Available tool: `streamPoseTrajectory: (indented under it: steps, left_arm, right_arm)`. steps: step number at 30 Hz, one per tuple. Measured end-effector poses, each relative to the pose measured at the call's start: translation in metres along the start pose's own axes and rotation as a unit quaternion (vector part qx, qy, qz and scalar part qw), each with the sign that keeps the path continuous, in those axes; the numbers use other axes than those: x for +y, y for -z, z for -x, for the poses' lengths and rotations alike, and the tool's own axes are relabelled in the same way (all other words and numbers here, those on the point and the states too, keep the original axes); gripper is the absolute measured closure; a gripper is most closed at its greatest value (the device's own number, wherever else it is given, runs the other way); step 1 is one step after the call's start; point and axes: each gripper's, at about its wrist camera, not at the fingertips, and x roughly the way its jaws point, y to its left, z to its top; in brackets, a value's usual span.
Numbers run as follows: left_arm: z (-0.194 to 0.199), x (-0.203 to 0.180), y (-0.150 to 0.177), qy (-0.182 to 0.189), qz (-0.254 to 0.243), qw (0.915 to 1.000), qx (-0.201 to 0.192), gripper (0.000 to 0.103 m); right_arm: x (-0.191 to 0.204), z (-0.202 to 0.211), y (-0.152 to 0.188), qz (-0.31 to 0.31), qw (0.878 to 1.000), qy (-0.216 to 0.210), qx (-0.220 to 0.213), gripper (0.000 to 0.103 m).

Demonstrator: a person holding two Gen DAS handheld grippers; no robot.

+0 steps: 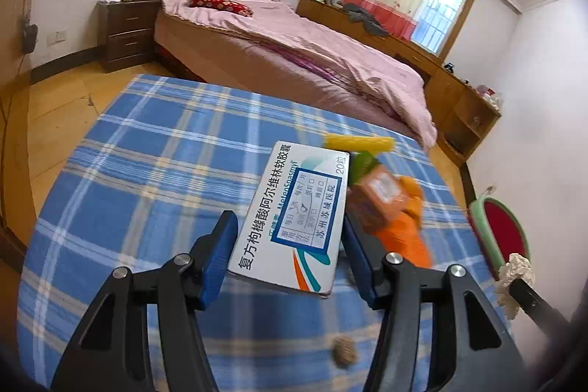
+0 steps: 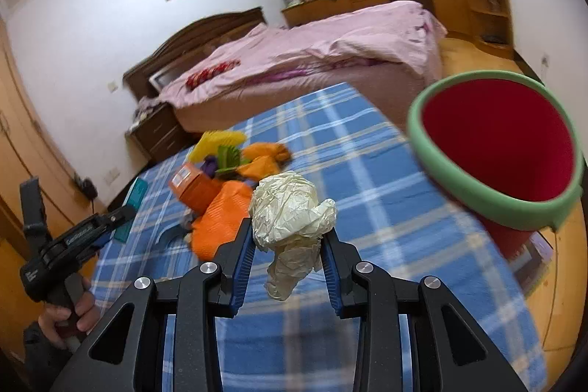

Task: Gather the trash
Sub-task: 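Drop the white bag into the red bin with the right gripper while the left gripper drops the medicine box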

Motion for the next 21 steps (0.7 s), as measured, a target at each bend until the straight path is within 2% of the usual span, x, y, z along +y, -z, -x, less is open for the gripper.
streamPoseTrajectory:
  steps: [6,13,21]
  left_arm:
    - [0.012,-0.046,0.007,0.041,-0.033,0.9982,0.028,0.045]
    - [0.014,-0.114,0.012,0.079,-0.084,0.9923,0.046,0.045]
    - [-0.014,-0.207,0.022,0.124,-0.142,0.9778,0.093,0.045]
  right_arm:
    - [-0.031,0.022,0.005,-0.039,0.999,0.010,-0.012,0.068]
    - [-0.066,0.055,0.000,-0.076,0.996,0.023,-0.046,0.068]
    - [-0.113,0.074,-0.013,-0.108,0.991,0.051,-0.064,0.068]
